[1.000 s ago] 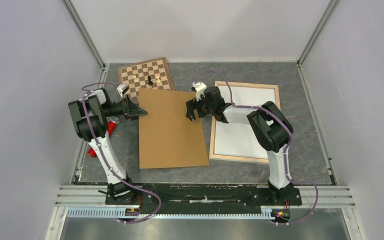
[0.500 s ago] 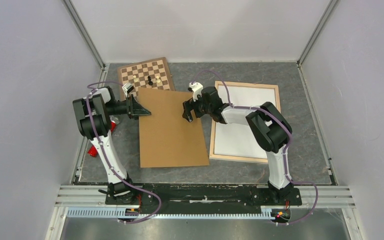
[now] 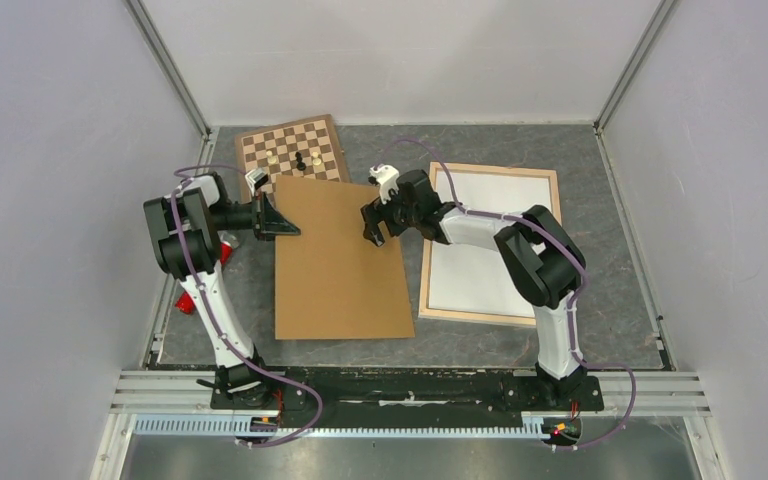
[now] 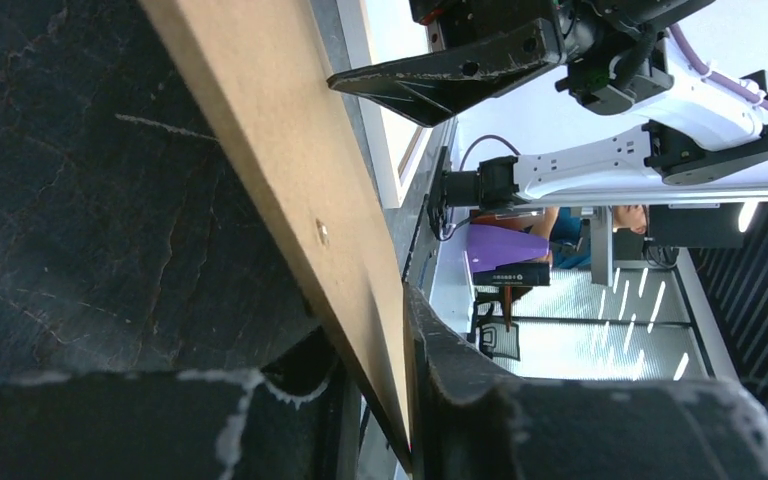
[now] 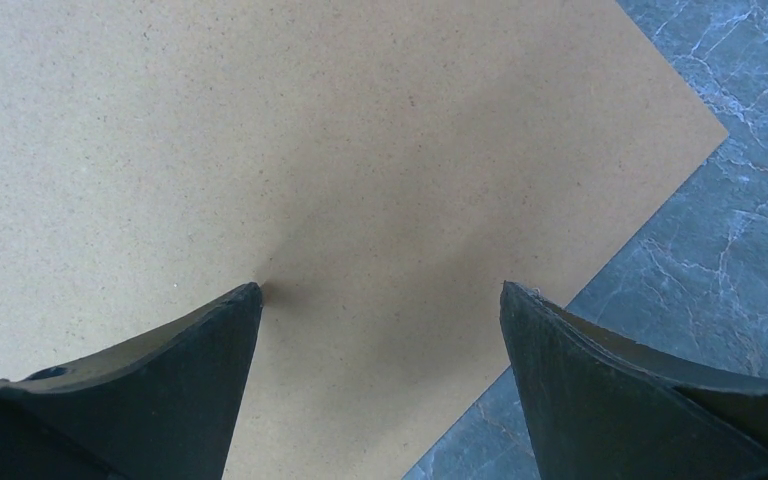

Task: Put the photo into the frame
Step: Pick up the photo frame item at the center of the board.

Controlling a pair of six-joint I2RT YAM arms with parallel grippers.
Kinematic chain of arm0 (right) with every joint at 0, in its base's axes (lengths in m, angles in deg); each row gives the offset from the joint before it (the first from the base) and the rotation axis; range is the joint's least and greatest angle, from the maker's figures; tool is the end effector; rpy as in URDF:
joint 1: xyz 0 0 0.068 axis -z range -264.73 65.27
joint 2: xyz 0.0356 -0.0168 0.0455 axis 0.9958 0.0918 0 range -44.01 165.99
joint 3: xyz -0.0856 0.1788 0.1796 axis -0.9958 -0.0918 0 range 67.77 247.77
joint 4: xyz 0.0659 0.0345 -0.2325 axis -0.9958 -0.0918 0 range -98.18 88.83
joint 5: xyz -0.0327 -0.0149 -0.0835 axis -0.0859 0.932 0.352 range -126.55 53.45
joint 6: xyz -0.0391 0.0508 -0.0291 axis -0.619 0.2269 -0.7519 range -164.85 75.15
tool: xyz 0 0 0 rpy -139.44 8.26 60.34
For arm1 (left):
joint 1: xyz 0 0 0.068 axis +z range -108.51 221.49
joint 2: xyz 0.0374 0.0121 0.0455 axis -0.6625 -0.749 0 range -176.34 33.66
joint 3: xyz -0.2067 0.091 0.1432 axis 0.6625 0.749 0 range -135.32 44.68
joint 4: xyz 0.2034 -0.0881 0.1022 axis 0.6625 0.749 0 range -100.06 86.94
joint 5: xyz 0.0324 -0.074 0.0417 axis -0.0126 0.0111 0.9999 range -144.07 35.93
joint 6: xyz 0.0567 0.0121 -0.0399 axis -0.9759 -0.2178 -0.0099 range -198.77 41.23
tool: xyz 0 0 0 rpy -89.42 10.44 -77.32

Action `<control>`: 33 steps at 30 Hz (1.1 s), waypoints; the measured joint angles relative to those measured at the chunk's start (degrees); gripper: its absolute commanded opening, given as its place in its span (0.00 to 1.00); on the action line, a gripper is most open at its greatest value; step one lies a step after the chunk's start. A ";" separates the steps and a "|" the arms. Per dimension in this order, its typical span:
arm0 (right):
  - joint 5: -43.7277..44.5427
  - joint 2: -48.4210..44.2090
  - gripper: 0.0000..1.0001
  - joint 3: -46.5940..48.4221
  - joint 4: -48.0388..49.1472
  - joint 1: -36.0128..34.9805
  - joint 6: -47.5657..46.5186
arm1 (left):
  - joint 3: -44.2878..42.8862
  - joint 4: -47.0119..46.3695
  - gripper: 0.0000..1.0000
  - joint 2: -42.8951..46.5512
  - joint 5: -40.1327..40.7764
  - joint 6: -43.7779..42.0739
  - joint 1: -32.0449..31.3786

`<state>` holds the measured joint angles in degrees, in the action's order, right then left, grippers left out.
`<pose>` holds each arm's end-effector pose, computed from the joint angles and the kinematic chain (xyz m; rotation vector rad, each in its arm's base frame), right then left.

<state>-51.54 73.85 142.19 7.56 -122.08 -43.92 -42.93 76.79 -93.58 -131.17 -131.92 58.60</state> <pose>0.3511 0.2866 0.1561 -0.8408 2.0659 0.6586 0.3390 0.0455 0.1513 0.1279 2.2146 -1.8053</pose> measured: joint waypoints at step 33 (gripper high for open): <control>1.36 -19.69 0.98 4.17 -13.88 0.33 -3.98 | -4.74 -24.81 0.02 38.14 22.91 43.85 -8.04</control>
<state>-50.18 54.16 146.36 -6.32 -121.75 -47.90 -47.67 51.98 -55.44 -108.26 -88.07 50.55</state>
